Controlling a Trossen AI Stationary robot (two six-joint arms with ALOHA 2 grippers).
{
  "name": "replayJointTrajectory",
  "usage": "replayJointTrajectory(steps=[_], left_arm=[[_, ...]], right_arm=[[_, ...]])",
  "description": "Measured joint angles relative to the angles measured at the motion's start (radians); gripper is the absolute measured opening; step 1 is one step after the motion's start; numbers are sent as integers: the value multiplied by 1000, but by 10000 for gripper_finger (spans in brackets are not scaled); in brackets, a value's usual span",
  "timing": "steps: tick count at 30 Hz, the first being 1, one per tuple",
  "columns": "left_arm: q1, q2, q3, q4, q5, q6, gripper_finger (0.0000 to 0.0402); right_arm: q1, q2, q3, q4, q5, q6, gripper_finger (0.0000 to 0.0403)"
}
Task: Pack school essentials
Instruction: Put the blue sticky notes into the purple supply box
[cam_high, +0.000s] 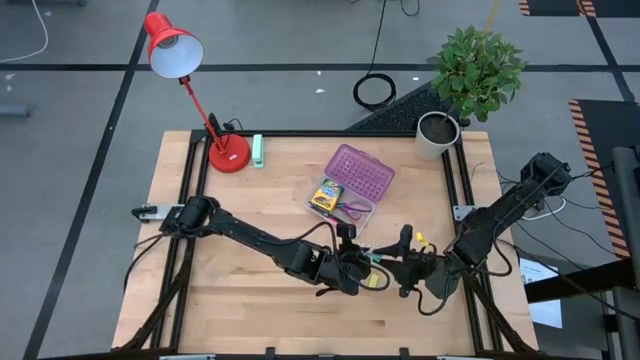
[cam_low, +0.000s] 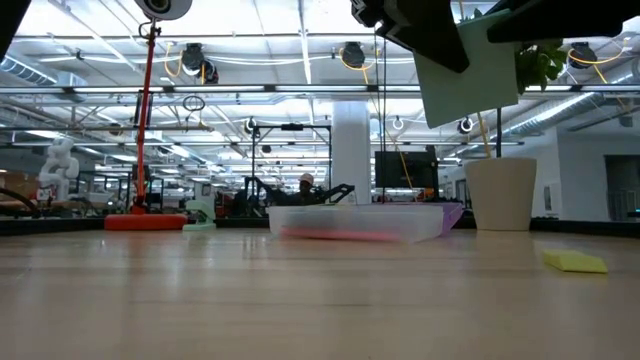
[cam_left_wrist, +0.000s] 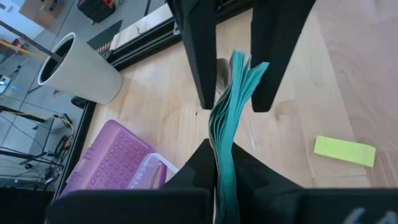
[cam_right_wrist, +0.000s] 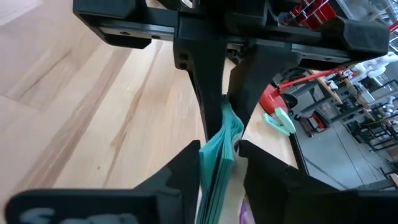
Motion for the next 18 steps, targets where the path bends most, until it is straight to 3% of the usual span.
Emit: replayJointTrajectory(steps=[5, 14, 18], left_arm=[[0, 0, 0, 0, 0, 0, 42], [0, 0, 0, -3, 0, 1, 20], [-3, 0, 0, -21, 9, -13, 65]], right_arm=[[0, 0, 0, 0, 0, 2, 67], [0, 0, 0, -1, -2, 4, 8], [0, 0, 0, -4, -2, 3, 9]])
